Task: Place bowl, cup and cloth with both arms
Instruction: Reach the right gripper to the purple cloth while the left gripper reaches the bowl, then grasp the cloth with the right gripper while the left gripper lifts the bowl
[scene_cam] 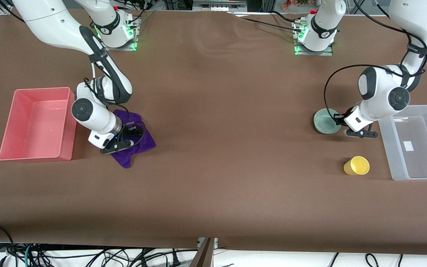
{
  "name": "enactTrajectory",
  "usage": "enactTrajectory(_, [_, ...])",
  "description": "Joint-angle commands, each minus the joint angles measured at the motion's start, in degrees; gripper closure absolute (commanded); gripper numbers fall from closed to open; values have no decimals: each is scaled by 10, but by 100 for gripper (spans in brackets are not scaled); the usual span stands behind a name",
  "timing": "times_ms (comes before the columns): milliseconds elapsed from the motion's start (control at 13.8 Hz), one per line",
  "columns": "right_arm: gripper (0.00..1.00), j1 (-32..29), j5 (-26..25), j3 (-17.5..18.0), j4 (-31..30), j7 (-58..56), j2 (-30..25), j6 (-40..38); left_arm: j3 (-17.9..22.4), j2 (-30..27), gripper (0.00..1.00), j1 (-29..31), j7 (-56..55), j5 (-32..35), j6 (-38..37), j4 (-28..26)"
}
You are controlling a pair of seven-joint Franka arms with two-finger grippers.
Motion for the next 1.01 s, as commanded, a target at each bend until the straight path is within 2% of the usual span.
enactTrajectory(0, [28,1,-6,-1,-8,-6,7,34,-2,-52,100,3,9,3,-120,51])
enactTrajectory(145, [98,1,-6,-1,-7,-6,7,33,2,-55,100,4,37,3,-261,149])
enactTrajectory(217, [100,1,-6,-1,-2,-7,7,30,5,-50,100,9,51,3,-322,202])
enactTrajectory(362, [100,0,-6,-1,11,-16,0,26,5,-42,100,41,93,10,-365,278])
enactTrajectory(507, [100,-3,-5,-3,40,-39,-9,-23,7,-22,100,76,159,13,-368,325])
enactTrajectory(652, [100,-7,-5,-8,86,-69,-18,-95,6,2,100,121,245,40,-371,343])
enactTrajectory(942, [100,-11,-3,-20,181,-91,-33,-254,7,110,100,211,374,44,-364,437])
